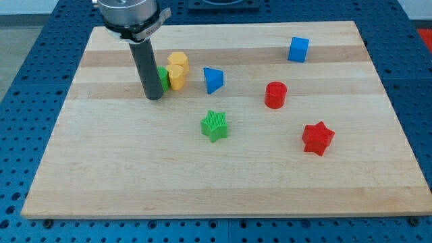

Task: Move the green star diagonal bottom right to the yellow heart

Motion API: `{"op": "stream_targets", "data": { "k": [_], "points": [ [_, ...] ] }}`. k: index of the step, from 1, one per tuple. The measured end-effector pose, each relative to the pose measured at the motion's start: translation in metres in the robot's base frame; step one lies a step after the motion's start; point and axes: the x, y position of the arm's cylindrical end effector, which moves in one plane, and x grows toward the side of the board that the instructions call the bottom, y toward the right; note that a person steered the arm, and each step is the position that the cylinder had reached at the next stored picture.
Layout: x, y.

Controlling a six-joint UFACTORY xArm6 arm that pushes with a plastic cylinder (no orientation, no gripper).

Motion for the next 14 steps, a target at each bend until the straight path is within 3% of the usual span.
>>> {"op": "stream_targets", "data": {
  "k": [2, 4, 6, 7, 9, 10, 12, 14],
  "points": [
    [-0.033, -0.004],
    [-0.028, -0.004],
    [0.100, 0.022],
    [0.105, 0.036],
    [0.189, 0.112],
    [0.173, 0.174],
    [0.154, 0.174],
    [0.102, 0.147]
  ]
}}
